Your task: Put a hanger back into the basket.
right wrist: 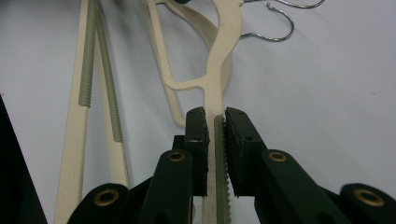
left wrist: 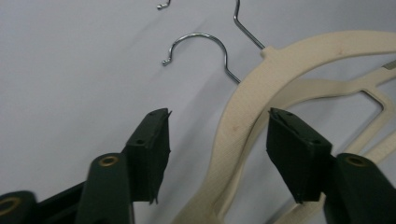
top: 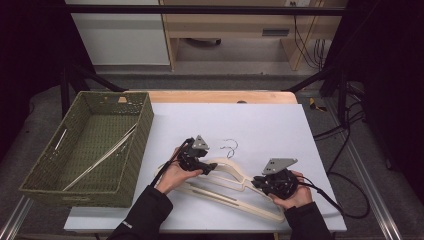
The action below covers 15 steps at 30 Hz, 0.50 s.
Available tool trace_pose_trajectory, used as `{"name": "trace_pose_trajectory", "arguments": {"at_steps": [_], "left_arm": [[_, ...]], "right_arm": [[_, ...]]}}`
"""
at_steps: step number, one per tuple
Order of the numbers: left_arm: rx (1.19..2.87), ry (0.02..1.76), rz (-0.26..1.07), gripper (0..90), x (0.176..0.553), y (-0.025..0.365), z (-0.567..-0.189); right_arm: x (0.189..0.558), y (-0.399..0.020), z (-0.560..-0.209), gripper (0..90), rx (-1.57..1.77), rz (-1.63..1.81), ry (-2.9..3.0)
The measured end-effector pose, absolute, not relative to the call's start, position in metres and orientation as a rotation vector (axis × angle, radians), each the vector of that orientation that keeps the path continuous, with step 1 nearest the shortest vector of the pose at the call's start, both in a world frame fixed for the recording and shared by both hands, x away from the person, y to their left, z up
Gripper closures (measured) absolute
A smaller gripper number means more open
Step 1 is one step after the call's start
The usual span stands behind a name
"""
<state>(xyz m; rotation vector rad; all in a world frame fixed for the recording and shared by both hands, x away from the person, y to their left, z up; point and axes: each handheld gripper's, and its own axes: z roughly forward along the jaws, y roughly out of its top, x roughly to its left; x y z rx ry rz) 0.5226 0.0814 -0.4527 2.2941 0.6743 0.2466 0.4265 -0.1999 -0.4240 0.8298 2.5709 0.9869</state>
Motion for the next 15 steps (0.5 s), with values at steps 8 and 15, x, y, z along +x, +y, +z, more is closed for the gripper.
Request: {"name": "trace_pose_trajectory", "arguments": {"at_steps": [8, 15], "left_arm": [[2.371, 0.595, 0.231, 66.2, 0.525, 0.076, -0.457], [2.404, 0.513, 0.304, 71.8, 0.516, 0.078, -0.450]], "right_arm": [[0.425, -0.200, -0.422, 80.1, 0.825, 0.982, 2.568], [0.425, -0.200, -0.423, 79.9, 0.833, 0.999, 2.579]]}}
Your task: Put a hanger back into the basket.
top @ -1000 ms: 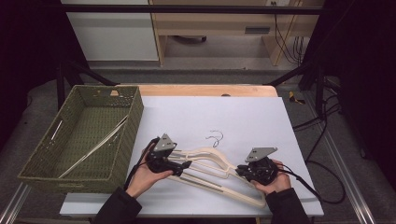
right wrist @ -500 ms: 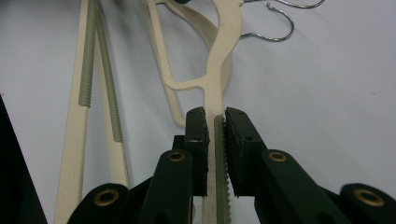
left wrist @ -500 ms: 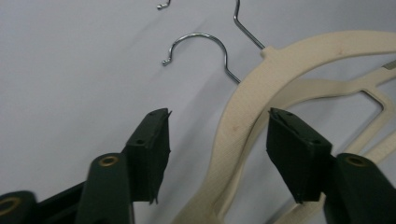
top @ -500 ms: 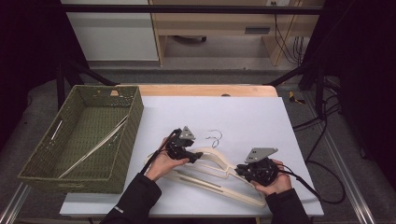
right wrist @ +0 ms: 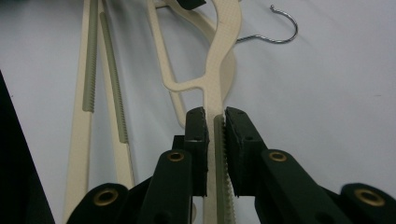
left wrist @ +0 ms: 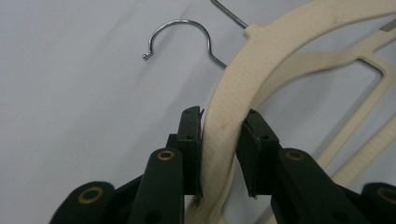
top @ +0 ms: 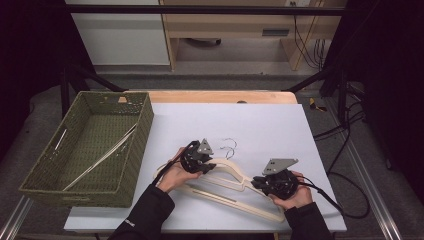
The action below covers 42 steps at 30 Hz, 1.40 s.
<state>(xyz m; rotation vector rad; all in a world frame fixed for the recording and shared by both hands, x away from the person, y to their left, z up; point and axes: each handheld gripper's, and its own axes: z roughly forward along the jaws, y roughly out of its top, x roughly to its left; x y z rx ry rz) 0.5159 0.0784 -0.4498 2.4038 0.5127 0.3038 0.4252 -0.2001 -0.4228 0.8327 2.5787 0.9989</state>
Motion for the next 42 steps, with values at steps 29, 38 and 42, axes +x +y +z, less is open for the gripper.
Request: {"name": "trace_pose_trajectory", "arguments": {"at_steps": [29, 38, 42], "left_arm": [[2.338, 0.406, 0.445, 75.3, 0.469, 0.088, -0.425], [2.311, 0.436, 0.370, 74.1, 0.467, 0.092, -0.423], [2.227, 0.457, 0.316, 55.5, 0.463, 0.101, -0.413]], "right_arm": [[0.455, -0.165, -0.421, 53.8, 0.873, 1.257, 2.528], [0.462, -0.155, -0.424, 78.2, 0.873, 1.270, 2.619], [0.458, -0.157, -0.420, 79.6, 0.857, 1.299, 2.632]]}}
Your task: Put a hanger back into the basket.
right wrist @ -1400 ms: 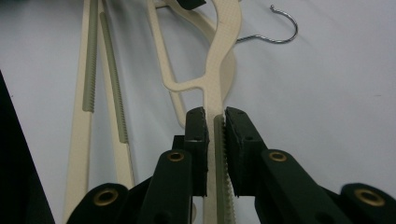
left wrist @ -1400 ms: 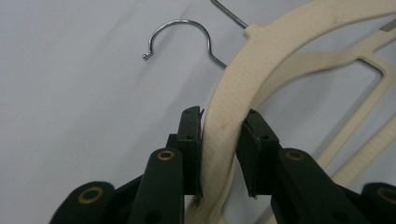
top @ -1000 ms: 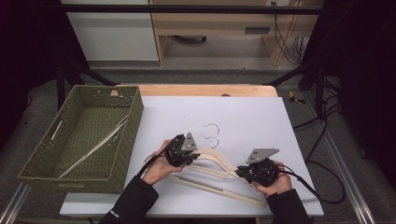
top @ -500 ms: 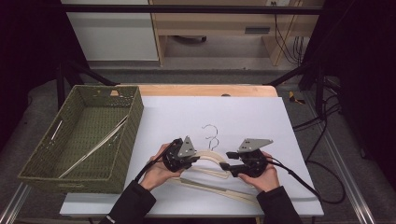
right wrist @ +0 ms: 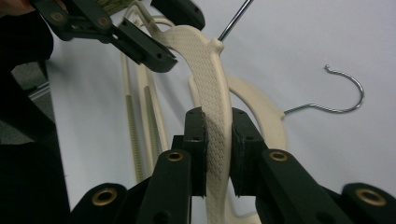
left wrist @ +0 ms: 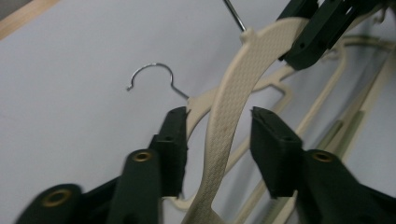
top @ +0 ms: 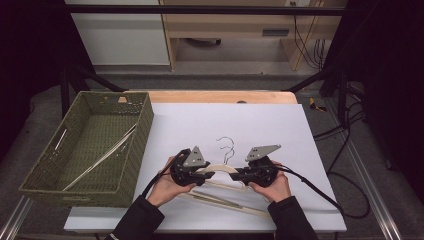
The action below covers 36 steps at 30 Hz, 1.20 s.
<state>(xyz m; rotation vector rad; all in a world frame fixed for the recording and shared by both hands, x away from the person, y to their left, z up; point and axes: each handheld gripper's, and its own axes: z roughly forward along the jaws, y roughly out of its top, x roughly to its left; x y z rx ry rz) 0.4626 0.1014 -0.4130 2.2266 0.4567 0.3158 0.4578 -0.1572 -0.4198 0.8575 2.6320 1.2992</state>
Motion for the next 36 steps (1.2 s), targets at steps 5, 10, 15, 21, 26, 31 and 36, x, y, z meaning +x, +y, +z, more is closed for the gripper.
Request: {"name": "trace_pose_trajectory", "arguments": {"at_steps": [5, 10, 15, 21, 26, 31, 36], "left_arm": [[2.106, 0.521, 0.322, 27.0, 0.452, 0.120, -0.397], [2.042, 0.552, 0.308, 17.0, 0.442, 0.140, -0.386], [2.025, 0.550, 0.304, 16.1, 0.437, 0.150, -0.379], [2.081, 0.491, 0.274, 22.4, 0.438, 0.141, -0.375], [2.147, 0.419, 0.235, 42.0, 0.439, 0.126, -0.376], [2.191, 0.357, 0.215, 63.1, 0.435, 0.122, -0.377], [2.220, 0.346, 0.226, 70.1, 0.431, 0.124, -0.379]], "right_arm": [[0.450, -0.160, -0.410, 82.0, 0.810, 1.343, 2.649], [0.441, -0.159, -0.399, 86.3, 0.750, 1.408, 2.671], [0.435, -0.161, -0.388, 86.7, 0.723, 1.435, 2.656], [0.427, -0.156, -0.378, 86.8, 0.645, 1.448, 2.654], [0.423, -0.149, -0.375, 86.7, 0.596, 1.462, 2.675], [0.422, -0.147, -0.376, 86.7, 0.566, 1.453, 2.690], [0.422, -0.145, -0.379, 86.1, 0.562, 1.450, 2.693]]}}
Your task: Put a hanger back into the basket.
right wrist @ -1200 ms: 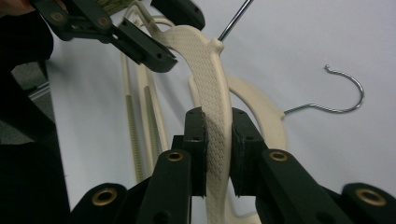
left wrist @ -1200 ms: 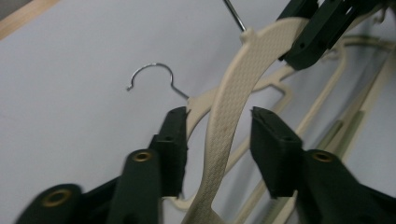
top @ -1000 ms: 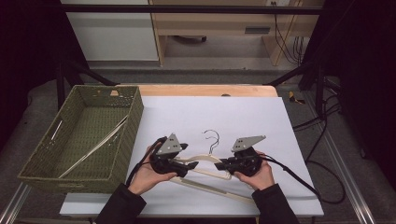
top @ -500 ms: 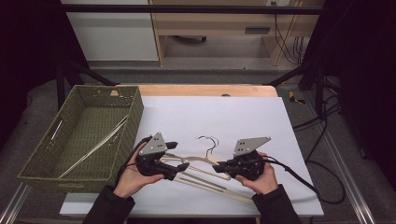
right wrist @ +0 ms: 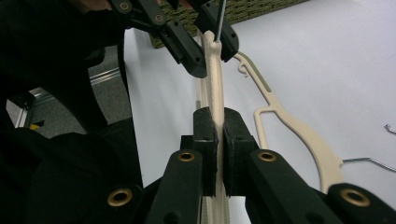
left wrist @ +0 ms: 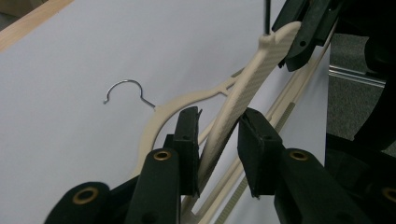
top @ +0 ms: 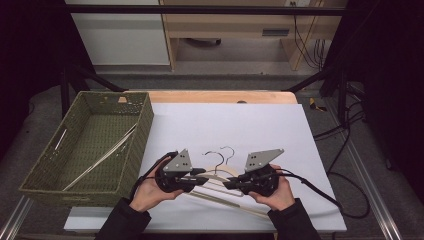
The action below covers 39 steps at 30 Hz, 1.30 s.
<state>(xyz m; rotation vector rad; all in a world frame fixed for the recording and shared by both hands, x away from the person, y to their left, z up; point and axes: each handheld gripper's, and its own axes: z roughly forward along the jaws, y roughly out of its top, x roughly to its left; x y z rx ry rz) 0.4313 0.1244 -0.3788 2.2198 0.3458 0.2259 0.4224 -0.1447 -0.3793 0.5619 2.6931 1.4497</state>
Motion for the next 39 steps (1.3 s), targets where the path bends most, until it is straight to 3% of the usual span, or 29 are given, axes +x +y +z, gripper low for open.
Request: {"name": "trace_pose_trajectory", "arguments": {"at_steps": [8, 19, 25, 39], "left_arm": [[2.222, 0.349, 0.194, 79.3, 0.422, 0.127, -0.382], [2.193, 0.408, 0.130, 86.4, 0.412, 0.122, -0.382], [2.156, 0.490, 0.204, 86.4, 0.414, 0.131, -0.382], [2.021, 0.542, 0.332, 86.5, 0.407, 0.164, -0.344]], "right_arm": [[0.423, -0.142, -0.383, 76.1, 0.575, 1.394, 2.639], [0.420, -0.143, -0.383, 48.3, 0.626, 1.342, 2.541], [0.417, -0.159, -0.376, 30.2, 0.704, 1.369, 2.432], [0.415, -0.199, -0.377, 10.4, 0.923, 1.403, 2.253]]}}
